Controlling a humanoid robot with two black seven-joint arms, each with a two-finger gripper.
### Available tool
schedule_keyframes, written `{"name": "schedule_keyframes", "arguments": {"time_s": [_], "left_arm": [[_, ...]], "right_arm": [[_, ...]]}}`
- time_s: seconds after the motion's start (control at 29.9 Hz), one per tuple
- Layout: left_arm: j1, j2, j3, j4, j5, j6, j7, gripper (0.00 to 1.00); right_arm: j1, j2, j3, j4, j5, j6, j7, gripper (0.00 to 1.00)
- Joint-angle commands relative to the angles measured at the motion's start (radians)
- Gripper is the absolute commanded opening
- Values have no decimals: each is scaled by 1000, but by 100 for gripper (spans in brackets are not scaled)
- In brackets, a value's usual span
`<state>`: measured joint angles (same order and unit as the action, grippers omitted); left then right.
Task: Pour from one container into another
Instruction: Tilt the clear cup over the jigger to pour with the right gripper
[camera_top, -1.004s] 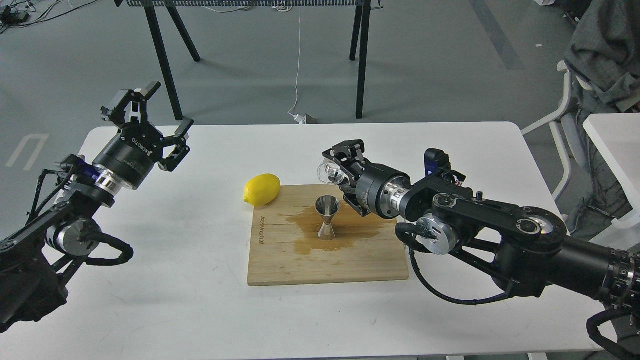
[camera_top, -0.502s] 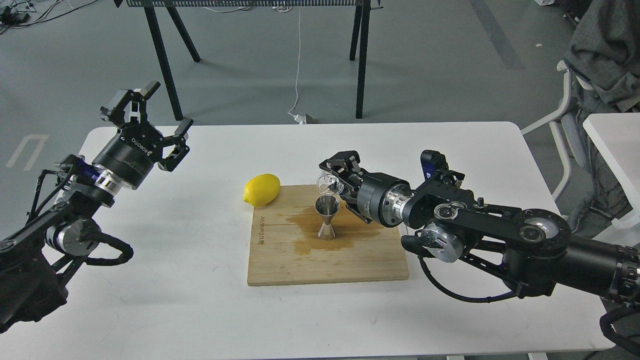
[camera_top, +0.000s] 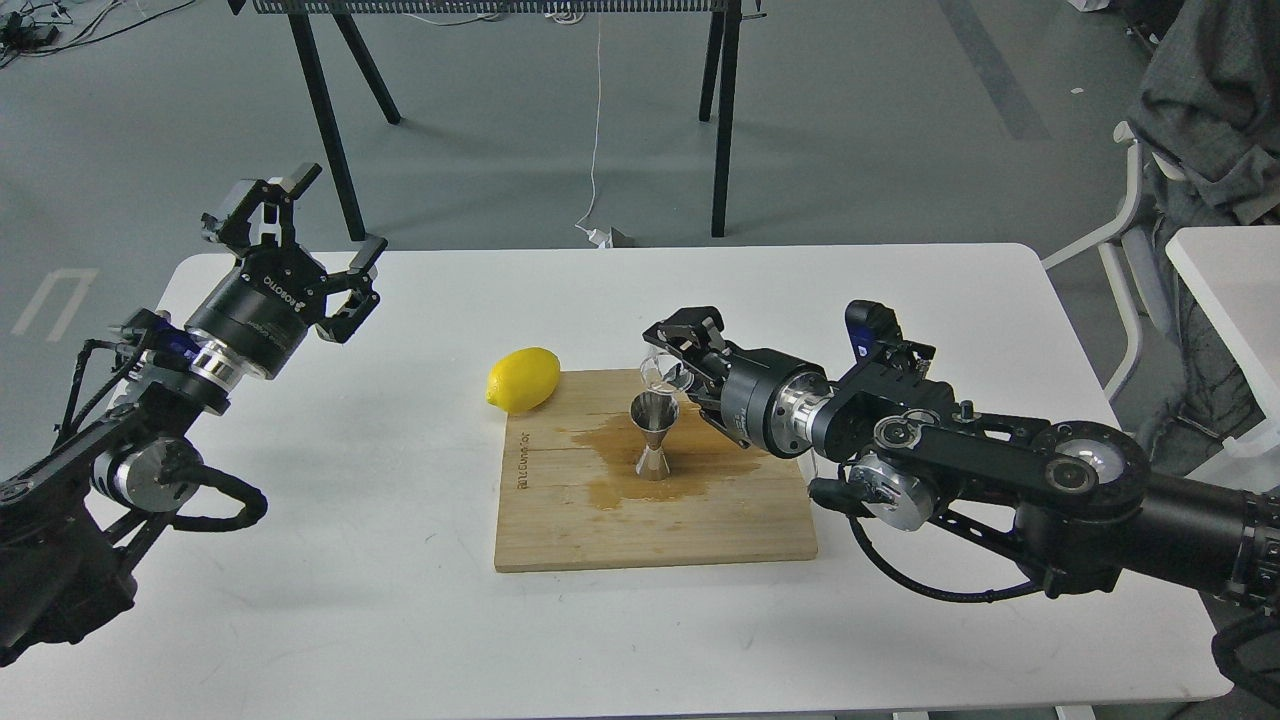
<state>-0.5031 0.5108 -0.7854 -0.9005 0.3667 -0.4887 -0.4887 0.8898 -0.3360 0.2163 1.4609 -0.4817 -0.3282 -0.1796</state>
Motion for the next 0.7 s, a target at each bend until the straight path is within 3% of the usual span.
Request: {"name": "schedule_keyframes", "arguments": {"time_s": [0.0, 0.67], "left_arm": [[0, -1, 0, 0, 0, 0, 0, 95], [0, -2, -1, 0, 0, 0, 0, 95]], "right_arm": [[12, 0, -17, -2, -29, 0, 2, 48], [60, 0, -117, -4, -140, 0, 11, 48]]}}
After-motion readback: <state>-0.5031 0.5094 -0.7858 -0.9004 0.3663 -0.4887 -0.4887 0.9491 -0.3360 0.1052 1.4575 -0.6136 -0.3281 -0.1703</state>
